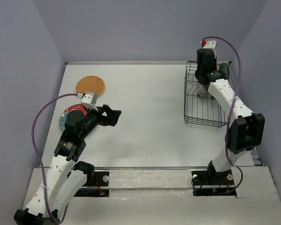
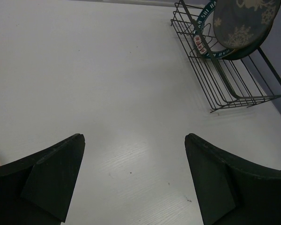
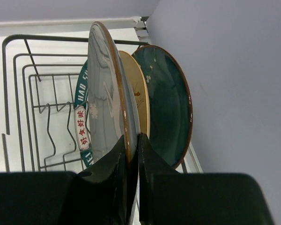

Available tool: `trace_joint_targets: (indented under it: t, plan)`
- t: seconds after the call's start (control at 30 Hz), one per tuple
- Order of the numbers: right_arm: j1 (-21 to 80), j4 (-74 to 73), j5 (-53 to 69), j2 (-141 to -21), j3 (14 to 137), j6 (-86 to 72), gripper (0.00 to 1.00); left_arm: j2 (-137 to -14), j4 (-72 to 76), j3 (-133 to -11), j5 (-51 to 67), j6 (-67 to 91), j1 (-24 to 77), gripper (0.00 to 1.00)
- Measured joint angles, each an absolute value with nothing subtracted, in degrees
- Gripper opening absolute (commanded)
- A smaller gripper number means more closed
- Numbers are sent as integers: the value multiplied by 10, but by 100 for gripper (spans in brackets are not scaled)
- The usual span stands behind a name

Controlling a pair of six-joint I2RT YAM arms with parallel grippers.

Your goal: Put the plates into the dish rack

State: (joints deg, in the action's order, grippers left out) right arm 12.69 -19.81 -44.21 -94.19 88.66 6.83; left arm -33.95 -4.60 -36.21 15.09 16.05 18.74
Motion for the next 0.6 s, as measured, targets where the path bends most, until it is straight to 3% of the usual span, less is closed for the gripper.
trace_joint_targets:
  t: [0.6]
  plan:
    - [121,-183,-379,-990,854,34,7,-345,-48,-362,141,158,188,99]
